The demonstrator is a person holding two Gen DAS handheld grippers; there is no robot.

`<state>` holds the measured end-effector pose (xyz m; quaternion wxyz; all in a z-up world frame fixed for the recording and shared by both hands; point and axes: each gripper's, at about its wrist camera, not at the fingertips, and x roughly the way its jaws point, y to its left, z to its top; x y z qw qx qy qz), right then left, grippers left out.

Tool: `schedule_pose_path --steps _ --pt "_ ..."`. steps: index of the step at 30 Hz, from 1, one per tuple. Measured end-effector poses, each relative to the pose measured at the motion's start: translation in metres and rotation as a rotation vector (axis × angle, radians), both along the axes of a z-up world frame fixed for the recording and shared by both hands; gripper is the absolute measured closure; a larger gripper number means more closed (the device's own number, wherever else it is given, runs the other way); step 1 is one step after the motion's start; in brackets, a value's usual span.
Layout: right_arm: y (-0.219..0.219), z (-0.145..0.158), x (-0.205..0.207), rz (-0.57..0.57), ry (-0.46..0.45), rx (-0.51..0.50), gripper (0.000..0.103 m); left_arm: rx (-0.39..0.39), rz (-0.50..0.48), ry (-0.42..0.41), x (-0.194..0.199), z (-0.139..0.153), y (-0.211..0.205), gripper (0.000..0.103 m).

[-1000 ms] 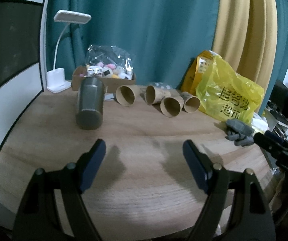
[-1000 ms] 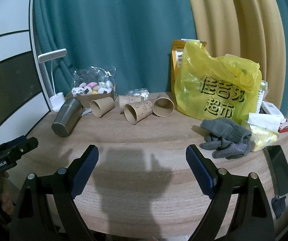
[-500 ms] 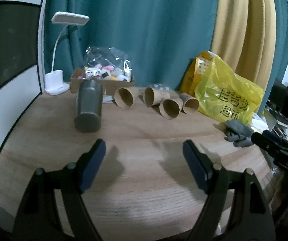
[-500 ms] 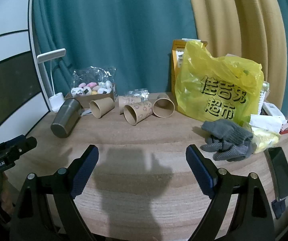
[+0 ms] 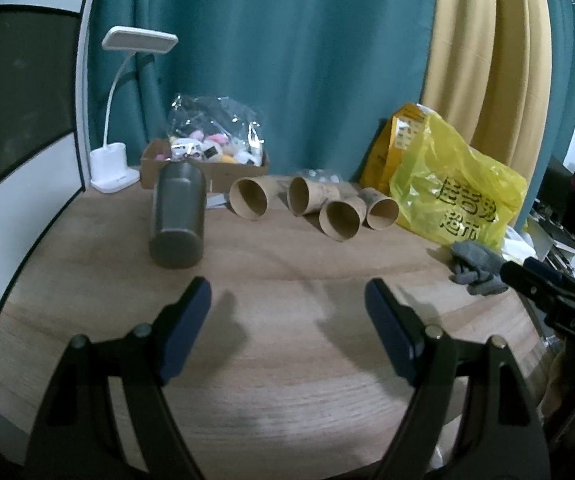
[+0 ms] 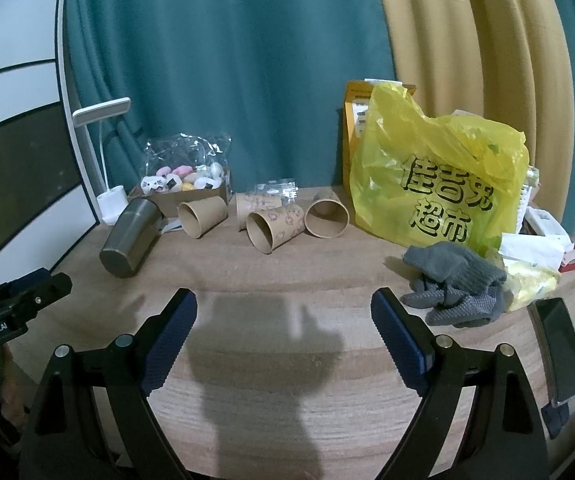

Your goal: Flip cup upside down

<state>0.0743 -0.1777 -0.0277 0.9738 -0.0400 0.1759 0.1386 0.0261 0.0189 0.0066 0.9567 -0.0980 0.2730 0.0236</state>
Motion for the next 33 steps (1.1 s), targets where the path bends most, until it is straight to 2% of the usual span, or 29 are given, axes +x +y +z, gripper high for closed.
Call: schedule_pose_path --steps 33 --pt "0.0032 0.0027 -0.0003 0.004 0.000 -0.004 0.012 -0.005 0.000 -0.012 -0.0053 0.0054 0.0001 0.022"
